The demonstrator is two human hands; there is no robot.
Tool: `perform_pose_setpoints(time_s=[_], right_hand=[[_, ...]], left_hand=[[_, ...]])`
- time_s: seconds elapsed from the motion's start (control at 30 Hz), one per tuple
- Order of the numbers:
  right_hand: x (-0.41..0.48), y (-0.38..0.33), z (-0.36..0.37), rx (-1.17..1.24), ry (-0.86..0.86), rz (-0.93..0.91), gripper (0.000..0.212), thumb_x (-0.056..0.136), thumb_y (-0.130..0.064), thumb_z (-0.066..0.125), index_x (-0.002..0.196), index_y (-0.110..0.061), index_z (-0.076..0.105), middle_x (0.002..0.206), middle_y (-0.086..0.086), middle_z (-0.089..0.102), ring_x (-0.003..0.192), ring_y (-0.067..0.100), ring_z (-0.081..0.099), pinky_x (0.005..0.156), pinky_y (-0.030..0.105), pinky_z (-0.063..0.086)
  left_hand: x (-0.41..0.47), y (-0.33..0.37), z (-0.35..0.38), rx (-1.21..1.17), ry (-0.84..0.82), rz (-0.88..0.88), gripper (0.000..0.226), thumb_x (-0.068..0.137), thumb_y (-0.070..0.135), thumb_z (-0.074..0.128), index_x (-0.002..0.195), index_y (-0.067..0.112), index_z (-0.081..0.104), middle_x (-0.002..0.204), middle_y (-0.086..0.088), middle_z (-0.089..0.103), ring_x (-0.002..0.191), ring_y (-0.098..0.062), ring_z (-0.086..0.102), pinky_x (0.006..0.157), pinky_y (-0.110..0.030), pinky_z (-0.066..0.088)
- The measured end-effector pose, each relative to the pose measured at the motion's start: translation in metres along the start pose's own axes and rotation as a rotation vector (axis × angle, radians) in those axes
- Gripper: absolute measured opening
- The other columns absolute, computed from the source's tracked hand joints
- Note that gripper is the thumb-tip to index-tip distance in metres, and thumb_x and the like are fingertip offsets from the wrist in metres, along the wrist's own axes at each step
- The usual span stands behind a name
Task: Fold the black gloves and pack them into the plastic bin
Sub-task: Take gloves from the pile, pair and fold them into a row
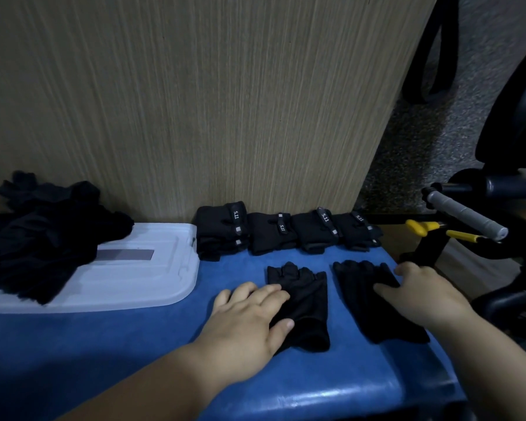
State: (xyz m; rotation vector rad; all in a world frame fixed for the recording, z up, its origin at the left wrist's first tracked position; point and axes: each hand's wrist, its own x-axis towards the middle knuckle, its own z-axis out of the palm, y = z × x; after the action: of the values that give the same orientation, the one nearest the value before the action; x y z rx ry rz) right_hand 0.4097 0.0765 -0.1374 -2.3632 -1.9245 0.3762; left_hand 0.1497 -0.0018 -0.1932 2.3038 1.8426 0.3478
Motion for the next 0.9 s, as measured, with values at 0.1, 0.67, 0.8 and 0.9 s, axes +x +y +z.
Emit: perform_pose_setpoints(time_s=[0.1,0.67,0.8,0.9], right_hand=[[-0.002,-0.001,0.003,-0.006,-0.051,0.026,0.067,0.08,-0.06,0.06,0.125,-0.012,0.047,0.118,0.01,0.055,0.106,0.029,0.057,0.079,0.036,0.05],[-0.01,-0.01,0.005,0.456,-0.264,-0.102,0.087,0.071,-0.048,0.078,0.143,-0.029,0.034,0.135,0.008,0.049,0.109,0.025,0.059,0.095,0.038,0.05],[-0.012,-0.012,-0.003,0.48,-0.36,-0.131,0.082,0.082,-0.029,0.073,0.148,-0.032,0.025,0.15,0.012,0.034,0.12,0.029,0.051,0.086,0.033,0.047],[-0.014,-0.018,-0.002,0.643,-0.359,-0.162,0.074,0.085,-0.014,0.069,0.146,-0.032,0.032,0.15,0.014,0.032,0.114,0.028,0.051,0.072,0.028,0.044]], left_hand=[[0.0,0.005,0.0,0.011,-0.004,-0.028,0.055,0.097,0.06,0.019,0.148,0.041,0.016,0.156,0.025,0.011,0.141,-0.006,0.006,0.115,-0.035,0.005],[-0.001,0.02,-0.007,0.03,0.055,-0.037,0.065,0.093,0.065,0.029,0.147,0.029,0.03,0.153,0.018,0.017,0.138,-0.004,0.004,0.116,-0.031,0.001],[-0.002,0.019,-0.008,0.017,0.054,-0.009,0.063,0.094,0.063,0.03,0.147,0.029,0.028,0.148,0.02,0.024,0.135,-0.002,0.012,0.114,-0.027,0.003],[0.0,0.018,-0.008,-0.017,0.046,-0.018,0.062,0.094,0.062,0.032,0.147,0.031,0.027,0.147,0.021,0.026,0.135,-0.002,0.014,0.114,-0.027,0.005]])
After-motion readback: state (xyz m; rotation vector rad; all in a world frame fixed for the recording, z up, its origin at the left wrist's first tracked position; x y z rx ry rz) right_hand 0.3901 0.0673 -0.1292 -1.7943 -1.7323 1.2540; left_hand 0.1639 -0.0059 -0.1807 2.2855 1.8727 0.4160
